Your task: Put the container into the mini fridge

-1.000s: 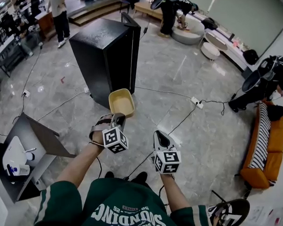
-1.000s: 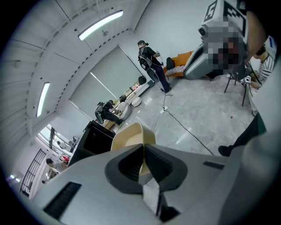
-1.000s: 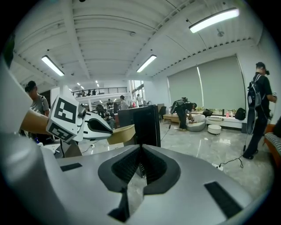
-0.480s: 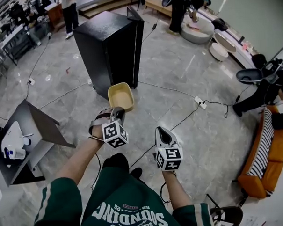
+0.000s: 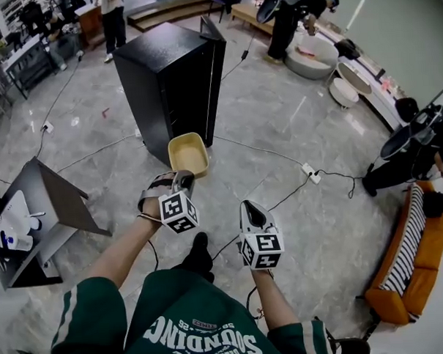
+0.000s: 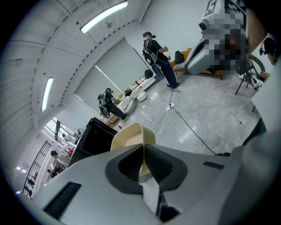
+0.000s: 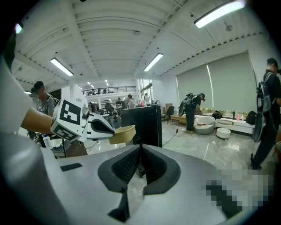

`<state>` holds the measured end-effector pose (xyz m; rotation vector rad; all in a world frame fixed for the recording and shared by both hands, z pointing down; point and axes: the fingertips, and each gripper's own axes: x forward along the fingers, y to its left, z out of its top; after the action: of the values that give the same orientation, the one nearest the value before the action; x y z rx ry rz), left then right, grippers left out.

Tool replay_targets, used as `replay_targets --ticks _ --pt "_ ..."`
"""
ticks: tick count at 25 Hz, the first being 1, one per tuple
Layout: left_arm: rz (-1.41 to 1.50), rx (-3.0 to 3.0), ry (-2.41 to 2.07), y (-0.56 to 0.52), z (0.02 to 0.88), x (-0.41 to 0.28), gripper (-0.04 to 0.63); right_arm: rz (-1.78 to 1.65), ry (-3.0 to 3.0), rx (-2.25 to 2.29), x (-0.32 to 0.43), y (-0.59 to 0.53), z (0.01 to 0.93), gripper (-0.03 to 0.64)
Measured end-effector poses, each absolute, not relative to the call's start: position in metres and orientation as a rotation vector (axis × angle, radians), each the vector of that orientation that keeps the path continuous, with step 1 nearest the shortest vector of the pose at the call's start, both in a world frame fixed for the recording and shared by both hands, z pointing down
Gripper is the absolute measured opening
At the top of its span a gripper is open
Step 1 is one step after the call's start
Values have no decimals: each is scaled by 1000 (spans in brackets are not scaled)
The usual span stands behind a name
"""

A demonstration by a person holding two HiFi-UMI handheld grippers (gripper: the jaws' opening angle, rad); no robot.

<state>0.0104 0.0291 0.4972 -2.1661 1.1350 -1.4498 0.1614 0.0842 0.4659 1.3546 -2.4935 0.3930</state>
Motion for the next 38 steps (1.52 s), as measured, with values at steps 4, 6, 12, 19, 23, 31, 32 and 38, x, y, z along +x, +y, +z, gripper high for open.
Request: replay_targets --ticks 4,6,12,19,23,31,32,38 --pt "-1442 -2173 1145 -1 498 12 25 378 -2491 1342 164 53 466 35" --pt "-1441 -2178 1144 -17 501 13 25 381 -2484 1341 165 36 469 36" --pt "-1457 -2182 1131 -68 510 6 25 388 -2482 1333 158 -15 474 35" --pt "-1469 -2183 1122 -120 514 -2 25 395 -2474 1322 150 -68 476 35" --pt "-1473 -2188 1119 -140 517 -9 25 397 -2472 1311 142 -89 479 35" --pt "-1468 -2204 1109 -168 522 -13 25 400 -2470 1315 131 -117 479 36" --pt "-1469 -2207 1104 -170 523 -13 25 406 -2466 1318 132 -118 480 35" --pt "-1482 -2214 1078 -177 530 -9 25 431 -2448 1323 137 -125 489 35"
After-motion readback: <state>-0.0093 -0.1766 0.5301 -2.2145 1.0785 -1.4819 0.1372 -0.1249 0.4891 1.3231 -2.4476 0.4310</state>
